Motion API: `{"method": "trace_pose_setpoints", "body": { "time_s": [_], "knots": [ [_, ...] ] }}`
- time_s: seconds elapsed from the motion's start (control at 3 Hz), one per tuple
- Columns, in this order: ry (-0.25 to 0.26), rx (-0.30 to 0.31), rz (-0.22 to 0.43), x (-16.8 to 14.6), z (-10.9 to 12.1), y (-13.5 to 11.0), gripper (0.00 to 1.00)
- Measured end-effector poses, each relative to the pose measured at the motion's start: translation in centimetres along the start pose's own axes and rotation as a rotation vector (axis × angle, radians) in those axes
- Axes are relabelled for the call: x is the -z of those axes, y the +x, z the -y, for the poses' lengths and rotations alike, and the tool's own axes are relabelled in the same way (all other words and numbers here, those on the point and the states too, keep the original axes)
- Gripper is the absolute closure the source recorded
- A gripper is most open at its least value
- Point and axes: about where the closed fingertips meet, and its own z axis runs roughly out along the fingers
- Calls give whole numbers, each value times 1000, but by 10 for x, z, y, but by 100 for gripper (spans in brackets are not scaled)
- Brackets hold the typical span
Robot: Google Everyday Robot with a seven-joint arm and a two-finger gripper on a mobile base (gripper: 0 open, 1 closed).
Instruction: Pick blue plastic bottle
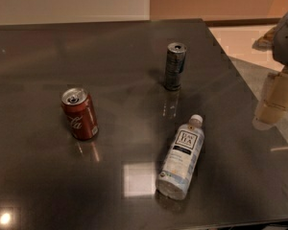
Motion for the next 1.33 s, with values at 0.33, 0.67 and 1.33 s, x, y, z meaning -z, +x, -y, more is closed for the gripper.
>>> {"method": "trace_pose_setpoints", "body": {
  "time_s": [0.33, 0.67, 1.33],
  "knots": [
    [0, 0, 0, 0, 0, 0, 0],
    [-25, -3, -5, -3, 2, -6, 0],
    [-94, -109, -24, -27, 4, -49, 0]
  ]
}}
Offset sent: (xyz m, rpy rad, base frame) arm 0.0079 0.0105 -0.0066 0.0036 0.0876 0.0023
